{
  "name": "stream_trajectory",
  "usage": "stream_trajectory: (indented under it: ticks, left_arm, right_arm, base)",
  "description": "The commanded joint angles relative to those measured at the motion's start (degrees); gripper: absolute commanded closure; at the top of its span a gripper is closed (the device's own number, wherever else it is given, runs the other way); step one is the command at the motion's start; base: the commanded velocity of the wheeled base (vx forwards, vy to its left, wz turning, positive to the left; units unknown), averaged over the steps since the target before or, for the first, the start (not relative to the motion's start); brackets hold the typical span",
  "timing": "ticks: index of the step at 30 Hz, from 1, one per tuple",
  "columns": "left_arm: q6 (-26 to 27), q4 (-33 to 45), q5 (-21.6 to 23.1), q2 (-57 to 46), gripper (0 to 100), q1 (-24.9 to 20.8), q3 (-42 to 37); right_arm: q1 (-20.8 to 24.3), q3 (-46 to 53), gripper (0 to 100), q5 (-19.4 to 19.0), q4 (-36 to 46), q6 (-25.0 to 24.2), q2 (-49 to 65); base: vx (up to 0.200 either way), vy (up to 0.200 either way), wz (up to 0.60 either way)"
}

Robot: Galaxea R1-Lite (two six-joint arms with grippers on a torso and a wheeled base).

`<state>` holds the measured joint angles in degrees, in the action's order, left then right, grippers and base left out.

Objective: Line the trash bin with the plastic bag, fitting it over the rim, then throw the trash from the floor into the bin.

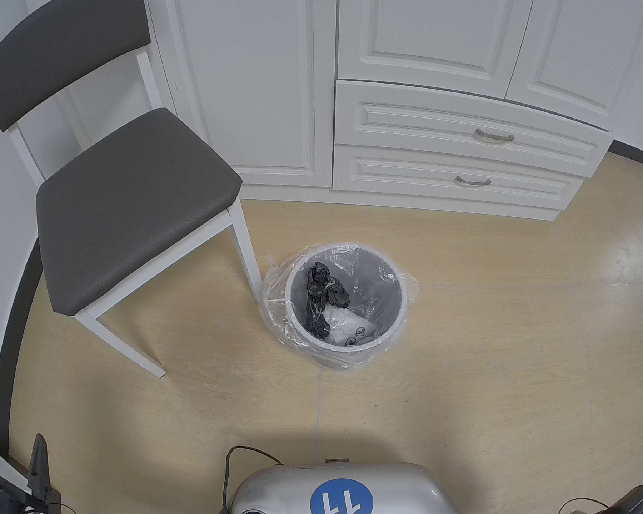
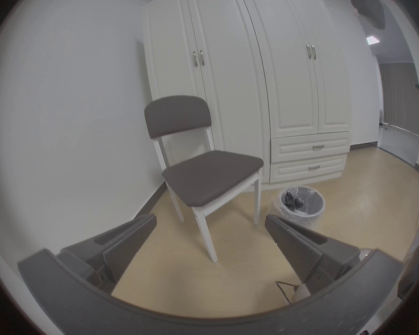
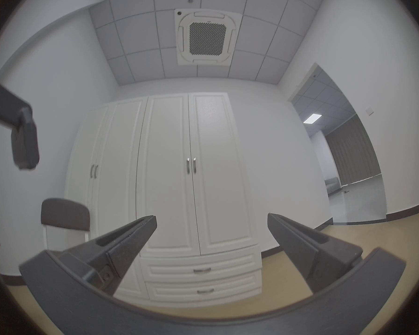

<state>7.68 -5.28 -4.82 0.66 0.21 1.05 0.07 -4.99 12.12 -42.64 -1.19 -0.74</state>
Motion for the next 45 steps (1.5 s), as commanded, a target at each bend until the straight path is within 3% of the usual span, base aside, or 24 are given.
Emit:
stream_trajectory:
  ticks: [1, 6, 9, 20, 26, 38, 42, 45]
  left_arm:
    - [-1.0, 1.5, 0.6, -0.7, 0, 0.0, -1.0]
    - [-2.4, 2.4, 2.4, -0.7, 0, 0.0, -1.0]
    - [-5.8, 4.8, 5.7, -0.7, 0, 0.1, -1.0]
    - [-5.7, 6.2, 5.9, -0.7, 0, 0.0, -0.8]
    - [-6.0, 6.2, 5.9, -0.7, 0, 0.0, -0.8]
    - [-6.2, 6.2, 5.9, -0.7, 0, 0.0, -0.8]
    - [-6.2, 6.2, 5.8, -0.7, 0, 0.0, -0.8]
    - [-6.1, 6.2, 5.9, -0.7, 0, 0.0, -0.8]
  right_arm:
    - [0.0, 5.0, 0, -0.6, -0.8, 0.3, 0.7]
    - [0.0, 5.0, 0, -1.1, 0.5, 0.1, 0.7]
    - [0.0, 5.0, 0, -1.2, 4.3, 0.0, 0.7]
    - [0.0, 5.0, 0, -1.1, 9.2, 0.6, 0.7]
    - [-0.1, 5.0, 0, -1.0, 21.6, 3.7, 0.7]
    - [-0.2, 4.9, 0, -0.4, 39.3, 2.3, 0.7]
    - [-0.1, 4.9, 0, -0.4, 39.0, 3.6, 0.7]
    - [-0.2, 4.9, 0, -2.5, 39.0, 4.0, 0.7]
  base:
    - [0.0, 0.0, 0.0]
    - [0.0, 0.0, 0.0]
    - [0.0, 0.0, 0.0]
    - [0.0, 0.0, 0.0]
    - [0.0, 0.0, 0.0]
    - [0.0, 0.0, 0.0]
    - [0.0, 0.0, 0.0]
    - [0.0, 0.0, 0.0]
